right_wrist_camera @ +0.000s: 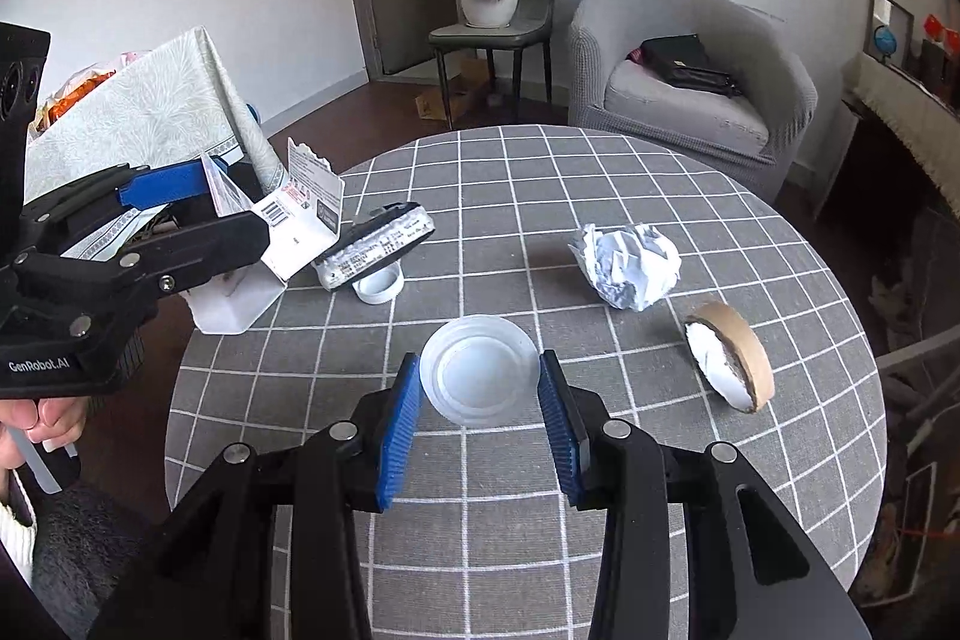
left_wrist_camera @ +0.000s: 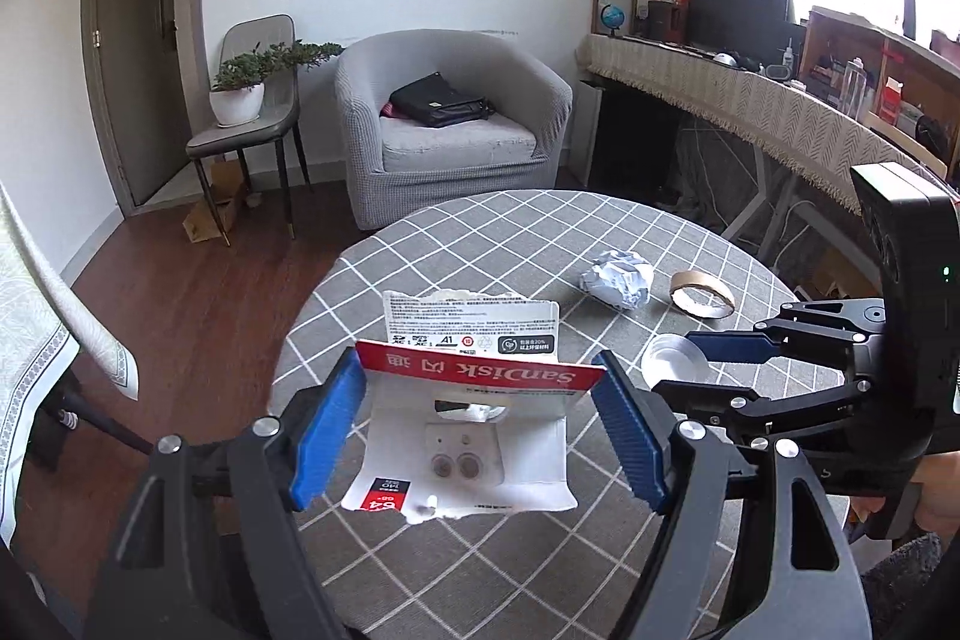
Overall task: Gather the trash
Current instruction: 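Carry the SanDisk box and white lid over the teal bin and open both tools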
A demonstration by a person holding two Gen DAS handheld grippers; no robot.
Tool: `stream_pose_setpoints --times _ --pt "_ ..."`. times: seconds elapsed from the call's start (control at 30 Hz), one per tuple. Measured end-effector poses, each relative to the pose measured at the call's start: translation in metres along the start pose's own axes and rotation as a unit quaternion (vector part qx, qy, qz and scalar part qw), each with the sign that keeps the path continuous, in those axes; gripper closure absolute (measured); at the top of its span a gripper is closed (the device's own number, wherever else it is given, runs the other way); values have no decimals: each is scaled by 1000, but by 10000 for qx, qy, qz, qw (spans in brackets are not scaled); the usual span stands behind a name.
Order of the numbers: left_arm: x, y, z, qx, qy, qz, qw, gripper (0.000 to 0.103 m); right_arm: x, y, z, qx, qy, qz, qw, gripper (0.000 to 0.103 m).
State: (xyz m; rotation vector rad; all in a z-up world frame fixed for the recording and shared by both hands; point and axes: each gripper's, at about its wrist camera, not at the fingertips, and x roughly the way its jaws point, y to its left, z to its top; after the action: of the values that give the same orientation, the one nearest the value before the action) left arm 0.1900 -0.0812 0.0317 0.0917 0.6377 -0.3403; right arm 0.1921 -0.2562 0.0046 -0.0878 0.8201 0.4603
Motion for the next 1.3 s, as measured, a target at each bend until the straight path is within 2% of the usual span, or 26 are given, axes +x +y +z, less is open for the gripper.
stream_pose_setpoints --times 0.7,0.93,1.3 --pt "-46 106 -30 -502 79 832 9952 25 32 102 50 -407 -114 671 9968 63" --pt "-50 141 -47 -632 259 1065 9920 25 36 129 61 -398 -146 980 9943 63" --pt "-31 194 -99 -888 843 1374 9829 25 72 184 72 -459 73 1316 9902 63"
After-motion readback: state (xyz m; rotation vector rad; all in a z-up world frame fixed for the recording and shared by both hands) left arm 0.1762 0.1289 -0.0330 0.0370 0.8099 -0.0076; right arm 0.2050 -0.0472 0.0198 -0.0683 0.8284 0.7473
